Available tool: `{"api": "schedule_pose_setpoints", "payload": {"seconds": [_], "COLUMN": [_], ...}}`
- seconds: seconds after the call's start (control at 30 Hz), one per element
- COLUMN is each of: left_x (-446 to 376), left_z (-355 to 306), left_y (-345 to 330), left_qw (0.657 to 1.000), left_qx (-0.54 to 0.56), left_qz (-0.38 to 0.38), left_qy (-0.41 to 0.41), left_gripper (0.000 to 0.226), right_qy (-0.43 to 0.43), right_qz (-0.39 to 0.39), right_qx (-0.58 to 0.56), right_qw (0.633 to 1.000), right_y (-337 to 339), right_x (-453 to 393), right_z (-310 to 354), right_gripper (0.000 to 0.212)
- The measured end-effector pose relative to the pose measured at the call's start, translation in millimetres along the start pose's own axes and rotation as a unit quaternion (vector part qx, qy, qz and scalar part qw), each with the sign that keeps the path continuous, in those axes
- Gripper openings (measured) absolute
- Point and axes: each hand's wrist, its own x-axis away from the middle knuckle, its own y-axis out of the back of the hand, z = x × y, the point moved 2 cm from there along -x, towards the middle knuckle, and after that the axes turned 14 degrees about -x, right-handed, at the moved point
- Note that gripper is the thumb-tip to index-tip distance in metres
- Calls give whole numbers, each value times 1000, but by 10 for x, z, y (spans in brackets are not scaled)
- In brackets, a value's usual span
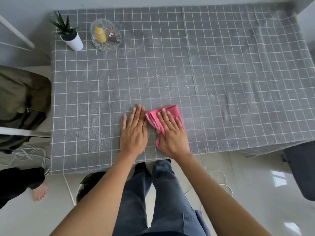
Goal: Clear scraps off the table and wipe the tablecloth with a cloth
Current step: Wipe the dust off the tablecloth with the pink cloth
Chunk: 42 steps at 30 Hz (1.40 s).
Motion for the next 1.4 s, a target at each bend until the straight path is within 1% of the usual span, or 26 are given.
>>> {"api": "schedule_pose_setpoints", "payload": {"seconds": [0.07,0.13,0.23,0.33,0.4,0.47,0.53,0.57,0.63,0.7,0.77,0.83,0.9,0.93,1.0,1.1,1.17,1.2,1.23,1.33,1.4], "left_x": [-4,-1,8,0,-7,-22,-72,-130,-321,-572,-837,-1072,-1231,-1272,-1273,-1234,-1234,-1239,-1243,-1248,-1240], "left_z": [-3,-6,-4,-6,1,22,46,64,112,174,245,327,415,448,484,485,483,482,484,491,493], "left_y": [5,9,16,17,11,8,14,24,52,88,124,161,173,165,138,110,112,114,115,102,104], "left_qw": [1000,1000,1000,1000,1000,1000,1000,1000,1000,999,999,998,997,997,998,998,997,997,997,997,997], "left_qx": [2,3,0,-2,-1,2,3,4,12,15,4,0,2,2,-3,-21,-23,-24,-26,-34,-41], "left_qz": [2,7,12,15,22,27,24,20,10,5,1,3,6,5,-5,-17,-19,-22,-24,-20,-22], "left_qy": [1,3,6,7,6,1,-2,2,21,37,44,57,70,71,65,64,67,69,71,69,62], "left_gripper": [54,55,55,55,55,55,55,55,56,57,54,52,51,51,51,53,54,54,54,56,58], "right_qy": [40,44,-19,-87,-133,-200,-240,-236,-189,-100,-15,40,76,74,18,-113,-166,-170,-151,-25,17], "right_qz": [28,25,-18,-78,-127,-176,-199,-195,-162,-102,-45,-4,25,20,-39,-131,-172,-178,-164,-81,-51], "right_qx": [17,40,53,17,-10,-37,-55,-55,-53,-35,-19,-16,12,33,51,-5,-33,-38,-36,-2,-20], "right_qw": [999,998,998,993,983,963,949,950,967,989,999,999,997,996,998,985,970,969,974,996,998], "right_y": [104,241,506,727,715,593,453,388,272,155,93,136,243,322,494,604,536,482,398,110,57], "right_x": [-3,-11,-38,-50,-75,-133,-220,-281,-417,-543,-633,-681,-729,-759,-837,-956,-1005,-1023,-1033,-1010,-996], "right_z": [-174,-413,-796,-998,-919,-753,-562,-465,-261,-64,48,0,-202,-333,-591,-709,-566,-445,-303,131,198], "right_gripper": [62,62,67,59,59,59,60,60,61,62,62,62,64,65,67,63,60,60,62,67,65]}}
